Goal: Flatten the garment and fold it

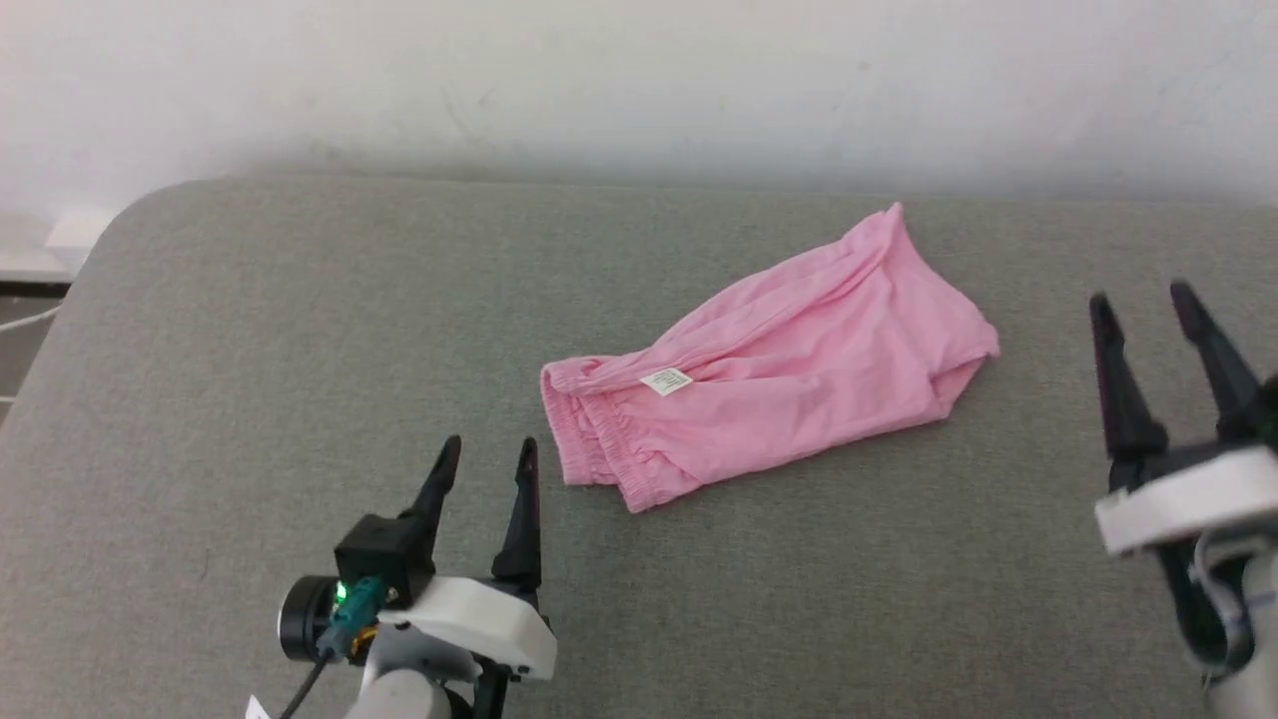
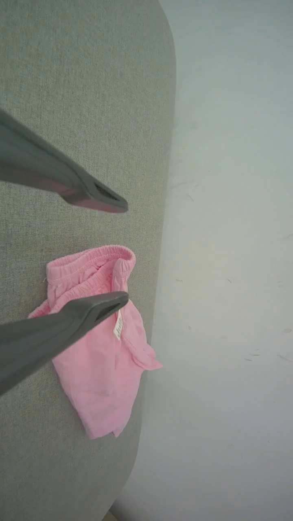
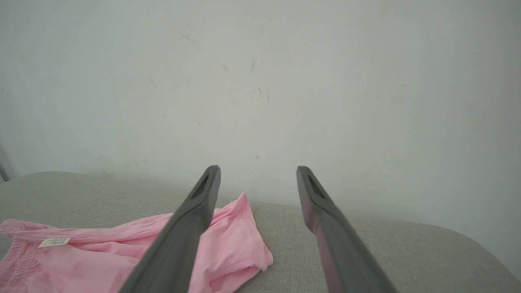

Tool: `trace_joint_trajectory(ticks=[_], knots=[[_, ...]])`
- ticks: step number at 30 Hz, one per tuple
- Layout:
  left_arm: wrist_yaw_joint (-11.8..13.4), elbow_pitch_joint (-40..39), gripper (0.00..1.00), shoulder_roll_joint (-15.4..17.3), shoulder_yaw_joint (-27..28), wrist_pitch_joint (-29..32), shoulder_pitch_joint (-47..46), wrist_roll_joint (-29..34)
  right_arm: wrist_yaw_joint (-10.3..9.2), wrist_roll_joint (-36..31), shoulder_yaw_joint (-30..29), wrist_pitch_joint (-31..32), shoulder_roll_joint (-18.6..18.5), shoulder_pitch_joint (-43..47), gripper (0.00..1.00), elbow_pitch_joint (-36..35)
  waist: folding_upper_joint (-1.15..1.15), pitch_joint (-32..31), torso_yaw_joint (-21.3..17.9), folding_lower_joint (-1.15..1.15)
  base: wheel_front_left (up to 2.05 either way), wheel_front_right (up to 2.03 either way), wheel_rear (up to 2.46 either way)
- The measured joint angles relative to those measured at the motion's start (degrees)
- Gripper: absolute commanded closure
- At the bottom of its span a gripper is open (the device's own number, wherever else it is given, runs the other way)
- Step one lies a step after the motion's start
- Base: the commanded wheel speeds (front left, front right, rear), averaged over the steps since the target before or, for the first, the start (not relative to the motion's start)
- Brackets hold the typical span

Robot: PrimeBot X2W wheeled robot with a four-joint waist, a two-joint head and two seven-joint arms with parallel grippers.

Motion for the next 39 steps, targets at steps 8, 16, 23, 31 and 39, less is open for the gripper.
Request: trace_joint_trajectory(ticks=[8, 16, 23, 31, 39], knots=[[-0.93, 6.03, 0.0, -0.65, -2.26, 8.04, -0.74, -0.36, -0.02, -8.16, -6.93, 2.32, 10.54, 11.32, 0.0, -13.34, 0.0, 0.79, -3.09, 0.01, 0.0, 0.0, 0.0], [0.23, 9.98, 0.0, -1.18, -1.77, 16.03, -7.44, -1.9, -0.03, -9.53, -7.76, 4.65, 12.28, 12.61, 0.0, -18.5, 0.0, 3.89, -6.55, 0.01, 0.0, 0.0, 0.0], [1.69, 11.52, 0.0, -1.11, -1.81, 21.12, -9.14, -2.3, -0.03, -9.44, -8.32, 4.59, 13.07, 12.68, 0.0, -18.29, 0.0, 6.48, -9.41, 0.01, 0.0, 0.0, 0.0], [2.63, 10.76, 0.99, 0.03, -3.58, 26.82, -10.93, -2.14, -0.03, -9.45, -8.49, 4.03, 13.3, 12.43, 0.0, -16.77, 0.0, 8.29, -10.33, 0.01, 0.0, 0.0, 0.0], [2.61, 10.53, 1.0, -0.96, -4.98, 24.91, -10.75, -1.68, -0.04, -9.5, -7.48, 5.46, 10.56, 11.07, 0.0, -16.64, 0.0, 7.66, -7.75, 0.01, 0.0, 0.0, 0.0]])
